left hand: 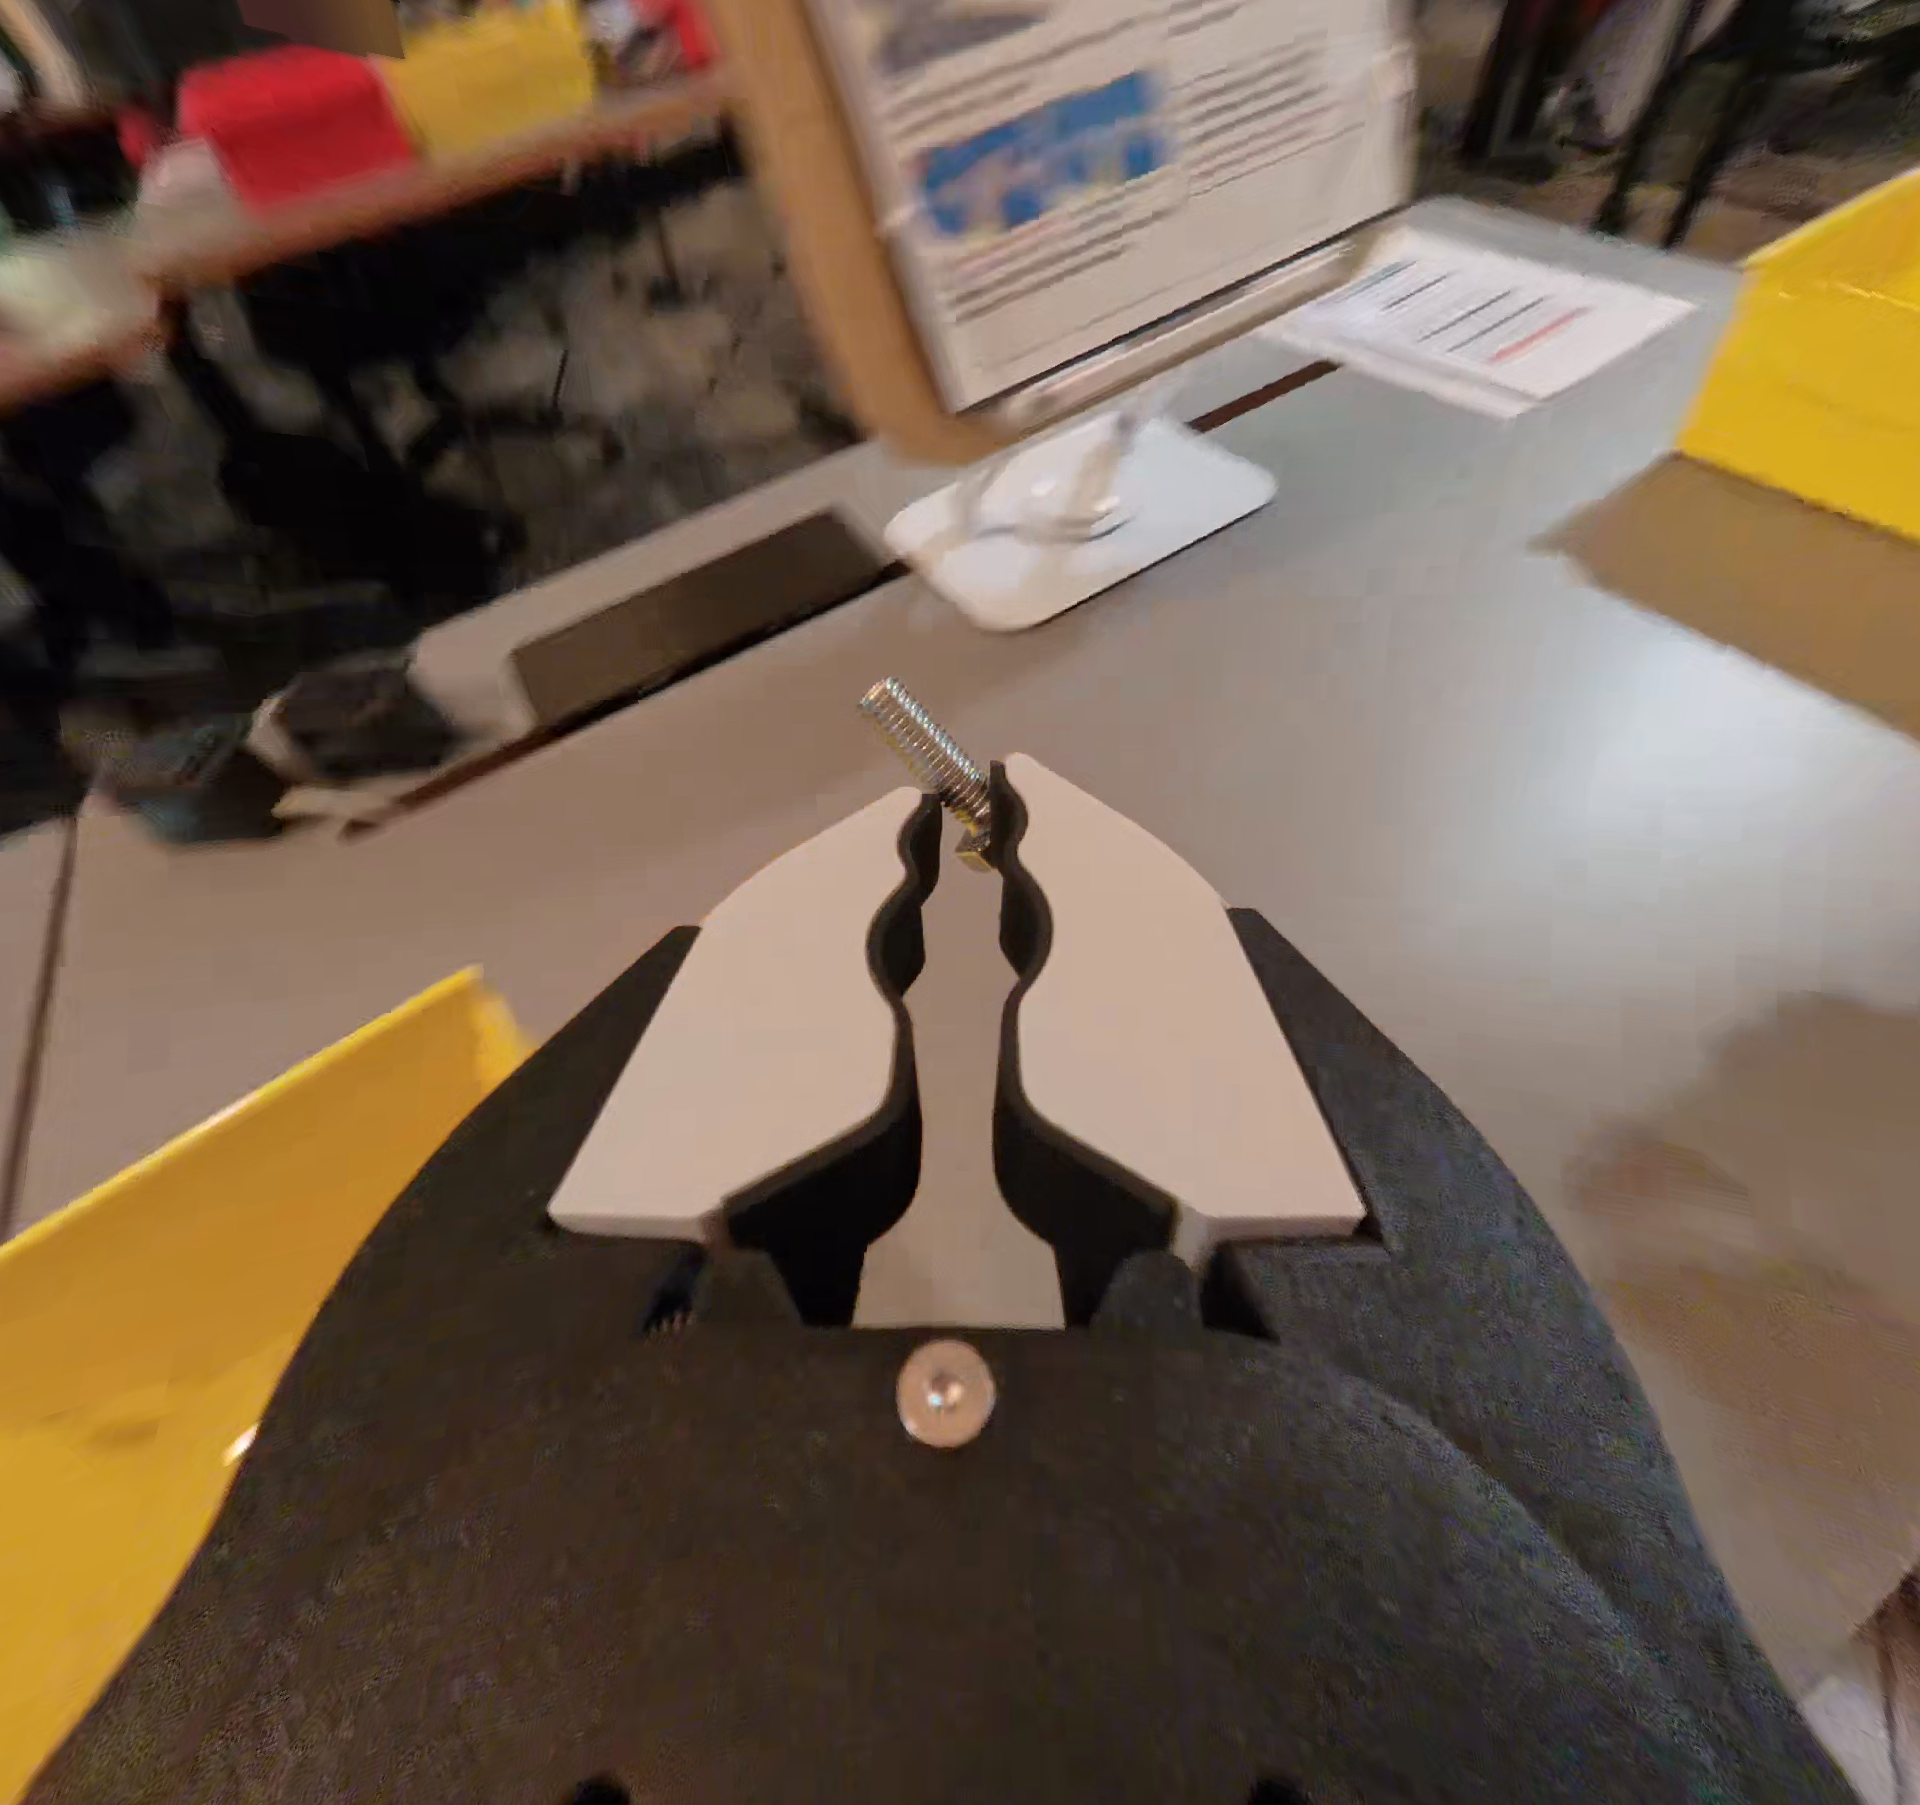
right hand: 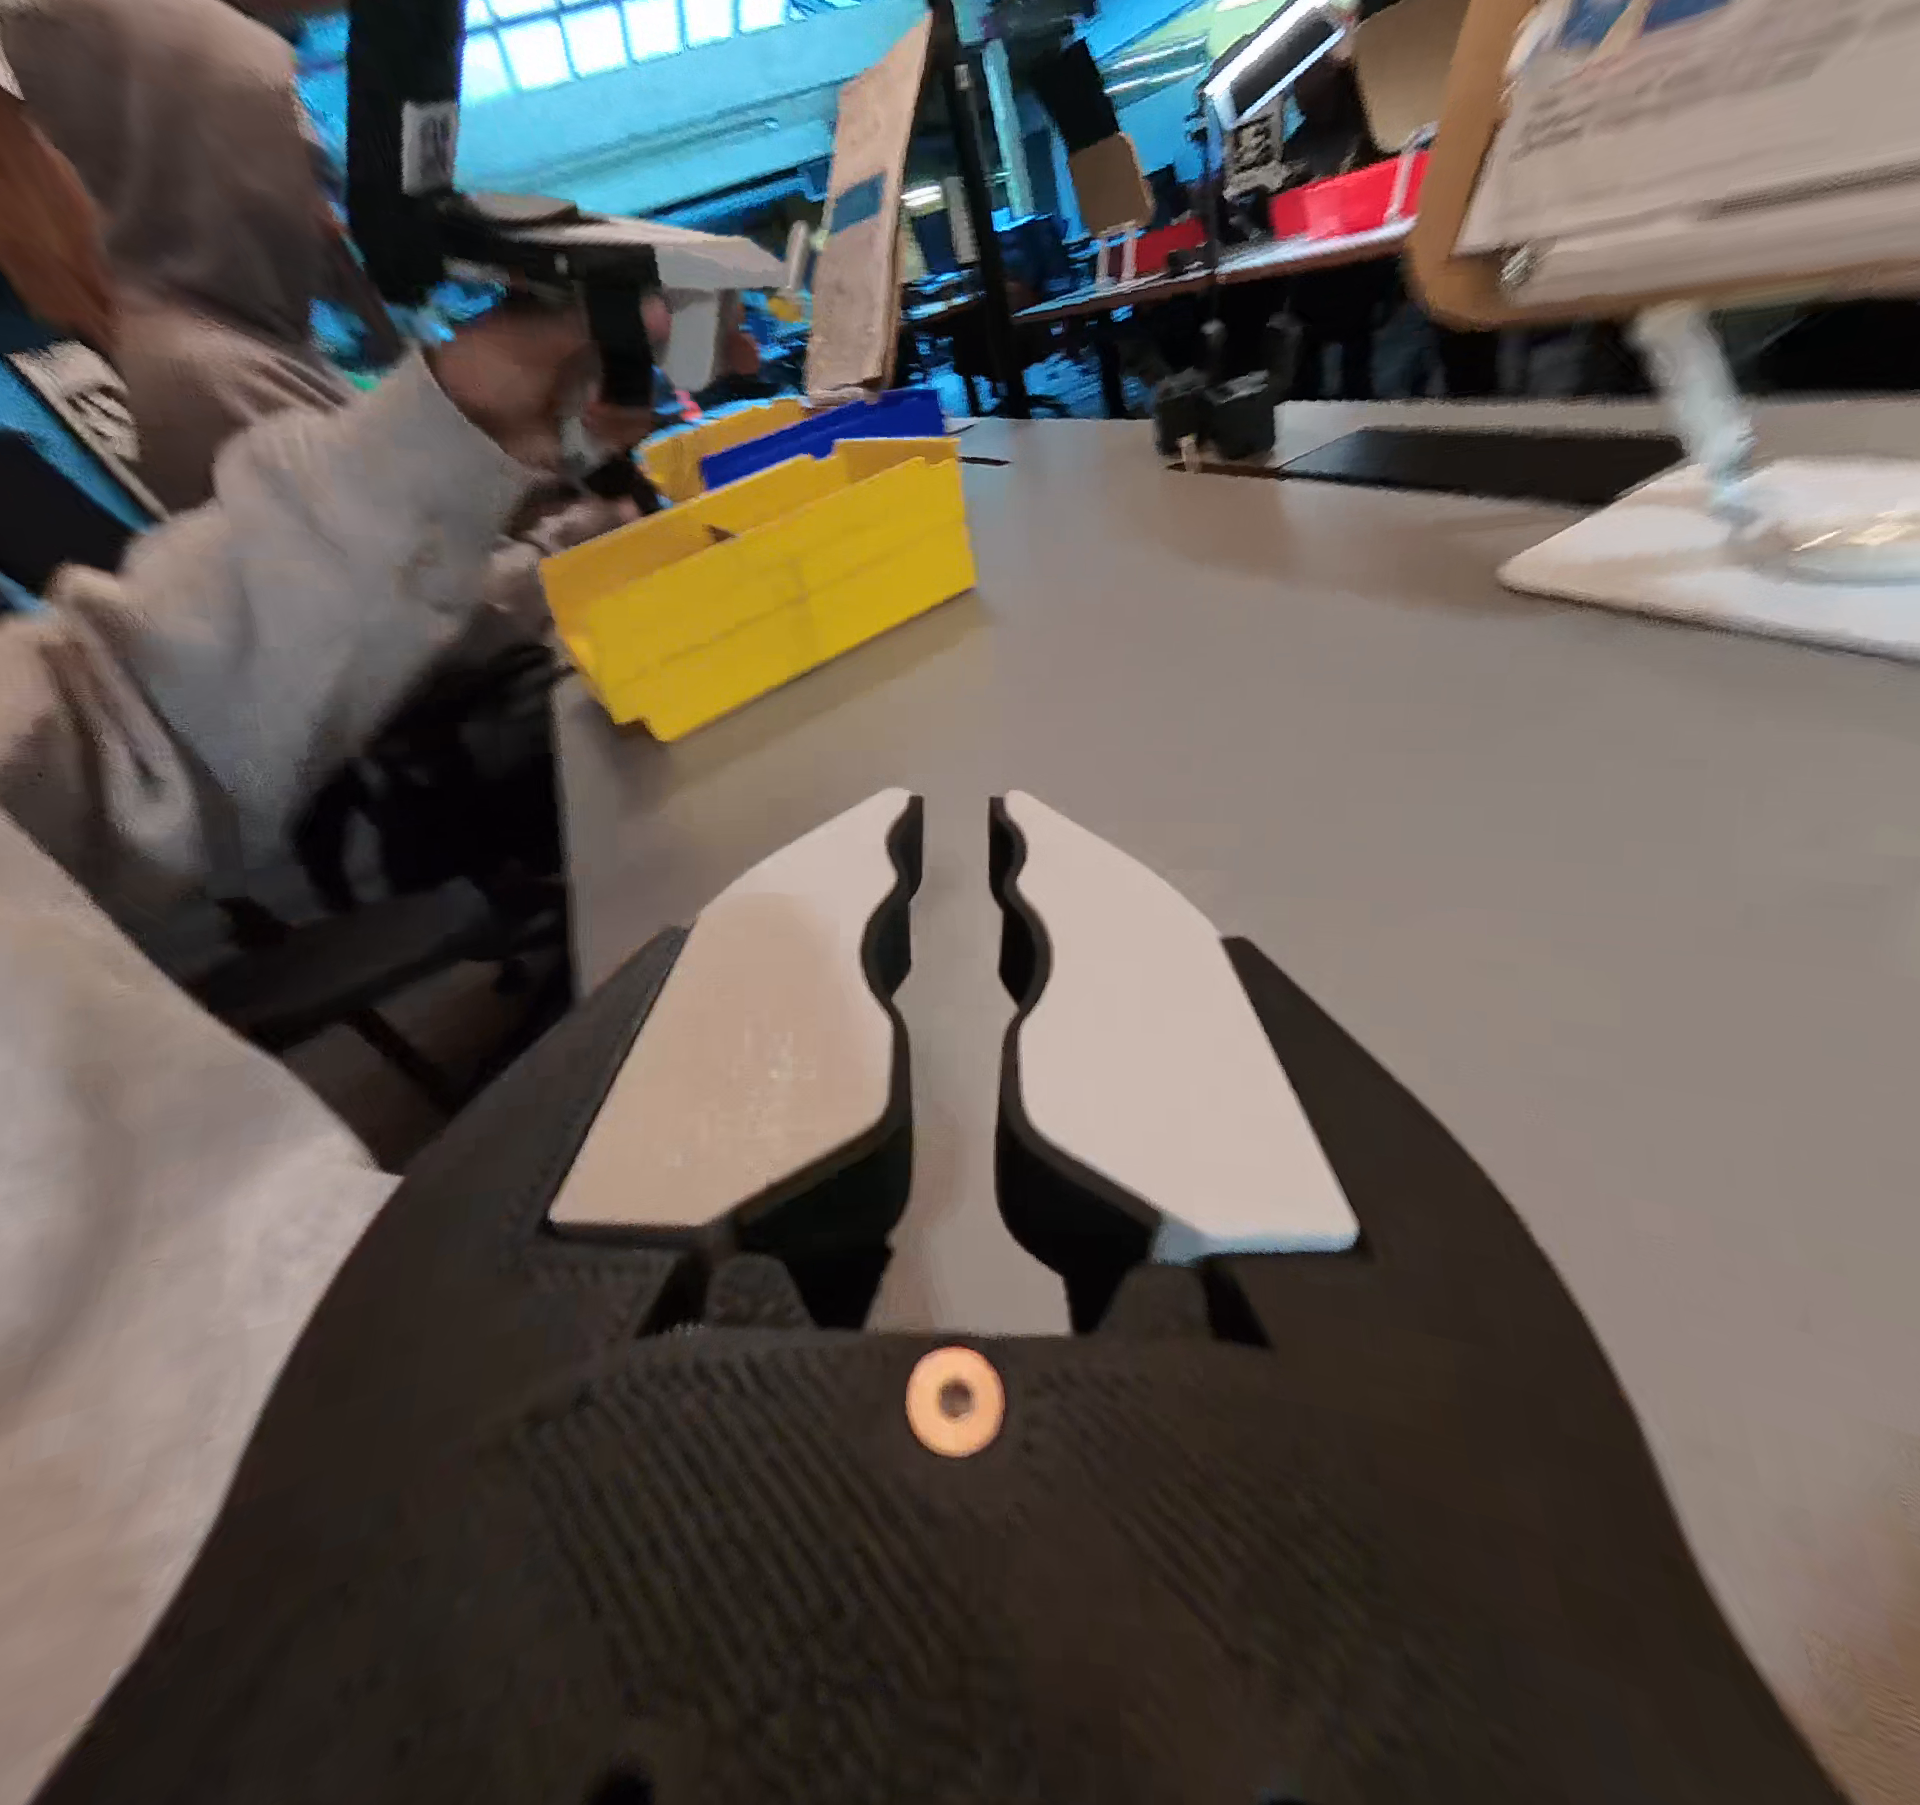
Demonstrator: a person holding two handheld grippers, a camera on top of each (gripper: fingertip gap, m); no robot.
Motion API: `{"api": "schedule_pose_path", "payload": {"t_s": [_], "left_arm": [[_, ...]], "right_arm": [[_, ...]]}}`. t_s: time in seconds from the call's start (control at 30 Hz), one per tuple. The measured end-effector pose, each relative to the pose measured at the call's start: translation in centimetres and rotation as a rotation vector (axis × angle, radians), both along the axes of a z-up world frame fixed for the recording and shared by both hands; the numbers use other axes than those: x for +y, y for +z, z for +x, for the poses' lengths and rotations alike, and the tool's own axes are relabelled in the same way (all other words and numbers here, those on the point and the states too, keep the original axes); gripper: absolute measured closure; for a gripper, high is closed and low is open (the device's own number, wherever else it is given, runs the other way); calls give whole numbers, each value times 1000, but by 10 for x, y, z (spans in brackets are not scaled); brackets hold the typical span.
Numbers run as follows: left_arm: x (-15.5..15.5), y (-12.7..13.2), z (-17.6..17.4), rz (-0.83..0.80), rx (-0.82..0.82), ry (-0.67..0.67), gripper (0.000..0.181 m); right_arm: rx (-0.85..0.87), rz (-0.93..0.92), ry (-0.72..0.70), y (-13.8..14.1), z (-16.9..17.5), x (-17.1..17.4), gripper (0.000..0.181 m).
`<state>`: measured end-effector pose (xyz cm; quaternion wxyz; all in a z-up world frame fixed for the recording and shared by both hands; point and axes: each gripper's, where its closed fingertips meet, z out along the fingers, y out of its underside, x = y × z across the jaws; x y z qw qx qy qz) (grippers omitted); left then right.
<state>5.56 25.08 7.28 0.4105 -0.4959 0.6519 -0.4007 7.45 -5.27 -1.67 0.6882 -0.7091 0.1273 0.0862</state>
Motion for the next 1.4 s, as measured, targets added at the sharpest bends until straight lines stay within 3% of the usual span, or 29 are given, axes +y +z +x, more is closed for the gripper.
{"api": "schedule_pose_path", "payload": {"t_s": [0.03,0.13,0.23,0.33,0.43,0.67,1.0,1.07,1.4], "left_arm": [[-37,-4,-3,6,-42,-47,169],[-133,-34,-8,-24,-120,-175,169],[-199,-74,-5,-132,-86,-312,168],[-233,-98,1,-370,-9,-388,170],[-254,-112,1,-380,-16,-436,170],[-279,-112,-12,-220,-122,-541,171],[-284,-117,-17,-259,-109,-558,171],[-288,-117,-18,-261,-114,-571,171],[-296,-121,-23,-293,-95,-620,169]], "right_arm": [[51,0,44,-7,-12,6,169],[68,-60,152,-22,-43,17,168],[-97,-81,140,-18,-48,17,169],[-194,-10,86,0,-36,18,167],[-117,28,75,4,-24,19,161],[149,93,114,6,-22,23,162],[-84,-24,122,-5,-37,27,162],[-94,-49,120,-10,-37,25,171],[-59,-71,140,-16,-39,18,172]]}}
